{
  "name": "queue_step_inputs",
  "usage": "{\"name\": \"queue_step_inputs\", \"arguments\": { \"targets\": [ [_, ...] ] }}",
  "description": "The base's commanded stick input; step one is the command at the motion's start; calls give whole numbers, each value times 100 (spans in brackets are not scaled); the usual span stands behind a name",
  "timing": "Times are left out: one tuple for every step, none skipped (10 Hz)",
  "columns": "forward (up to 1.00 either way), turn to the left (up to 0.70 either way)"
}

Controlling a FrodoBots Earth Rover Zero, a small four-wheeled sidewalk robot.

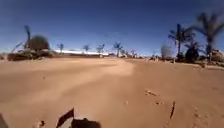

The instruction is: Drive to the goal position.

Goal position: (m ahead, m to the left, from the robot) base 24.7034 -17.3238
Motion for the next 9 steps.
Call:
{"name": "queue_step_inputs", "arguments": {
  "targets": [
    [70,0],
    [70,0],
    [70,0],
    [70,0],
    [70,0],
    [70,0],
    [70,0],
    [70,0],
    [70,0]
  ]
}}
